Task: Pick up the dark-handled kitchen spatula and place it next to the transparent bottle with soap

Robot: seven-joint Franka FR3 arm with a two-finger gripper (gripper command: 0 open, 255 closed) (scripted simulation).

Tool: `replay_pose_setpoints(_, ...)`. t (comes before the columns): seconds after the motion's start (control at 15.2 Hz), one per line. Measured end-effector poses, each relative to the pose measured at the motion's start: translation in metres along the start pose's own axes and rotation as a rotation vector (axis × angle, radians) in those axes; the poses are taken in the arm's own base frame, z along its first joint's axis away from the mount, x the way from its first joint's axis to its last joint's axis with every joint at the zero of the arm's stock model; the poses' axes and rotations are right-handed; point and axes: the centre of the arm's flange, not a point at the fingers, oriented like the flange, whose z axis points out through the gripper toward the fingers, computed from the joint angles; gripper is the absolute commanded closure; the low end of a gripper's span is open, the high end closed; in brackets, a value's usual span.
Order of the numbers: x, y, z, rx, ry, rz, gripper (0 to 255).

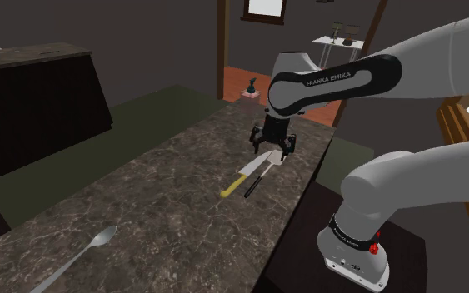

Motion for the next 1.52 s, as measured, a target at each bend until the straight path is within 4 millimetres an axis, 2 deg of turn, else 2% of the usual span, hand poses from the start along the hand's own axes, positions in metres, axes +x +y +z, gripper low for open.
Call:
replay_pose_setpoints(0.07,0.000,-0.002,0.013,-0.004,0.008,0.101,0)
replay_pose_setpoints(0.2,0.004,-0.002,0.027,-0.005,0.016,0.206,0)
replay_pose_setpoints(0.59,0.005,-0.002,0.063,-0.006,0.018,0.242,0)
replay_pose_setpoints(1.06,0.005,-0.002,0.069,-0.005,0.019,0.243,0)
replay_pose_setpoints(1.12,0.005,-0.002,0.069,-0.005,0.019,0.243,255)
replay_pose_setpoints(1.52,0.005,-0.002,0.069,-0.005,0.019,0.243,255)
